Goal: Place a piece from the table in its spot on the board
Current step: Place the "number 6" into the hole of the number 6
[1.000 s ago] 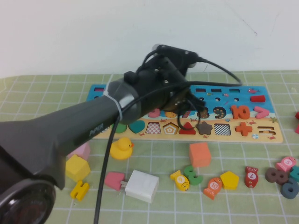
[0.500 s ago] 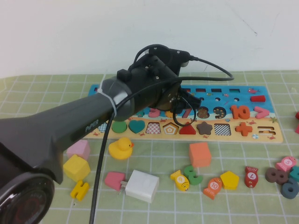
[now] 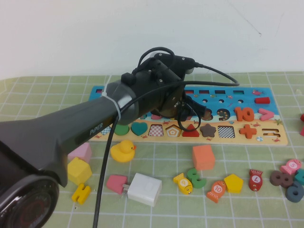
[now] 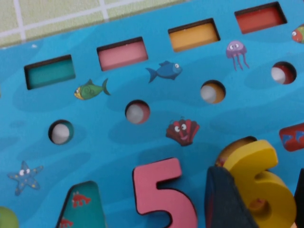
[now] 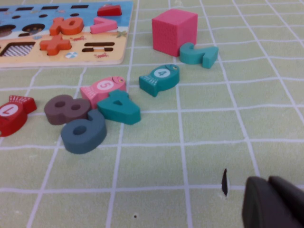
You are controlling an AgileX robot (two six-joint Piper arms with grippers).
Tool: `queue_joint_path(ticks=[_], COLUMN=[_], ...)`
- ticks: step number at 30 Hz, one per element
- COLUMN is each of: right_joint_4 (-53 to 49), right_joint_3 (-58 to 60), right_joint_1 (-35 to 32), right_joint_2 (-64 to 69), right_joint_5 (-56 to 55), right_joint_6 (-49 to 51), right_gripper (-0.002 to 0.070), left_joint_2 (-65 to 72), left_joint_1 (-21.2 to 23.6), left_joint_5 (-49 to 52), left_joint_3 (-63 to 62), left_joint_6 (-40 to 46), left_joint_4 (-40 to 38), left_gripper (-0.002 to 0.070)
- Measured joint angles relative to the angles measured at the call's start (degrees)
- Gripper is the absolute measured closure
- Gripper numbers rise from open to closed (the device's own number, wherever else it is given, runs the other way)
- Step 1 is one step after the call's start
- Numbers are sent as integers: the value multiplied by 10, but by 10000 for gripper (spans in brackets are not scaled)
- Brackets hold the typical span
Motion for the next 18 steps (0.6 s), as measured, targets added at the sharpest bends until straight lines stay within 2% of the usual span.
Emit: queue_joint_path(ticks=[18], right_joint_4=[0], right_joint_3=[0], right_joint_1=[0], right_joint_2=[0], right_joint_5=[0], right_joint_6=[0], right_gripper=[679], left_joint_2=[9], left_joint_1=[0], left_joint_5=[-8], left_joint_3=[0], left_joint_6=[8], left_joint_4=[6], left_gripper=[412])
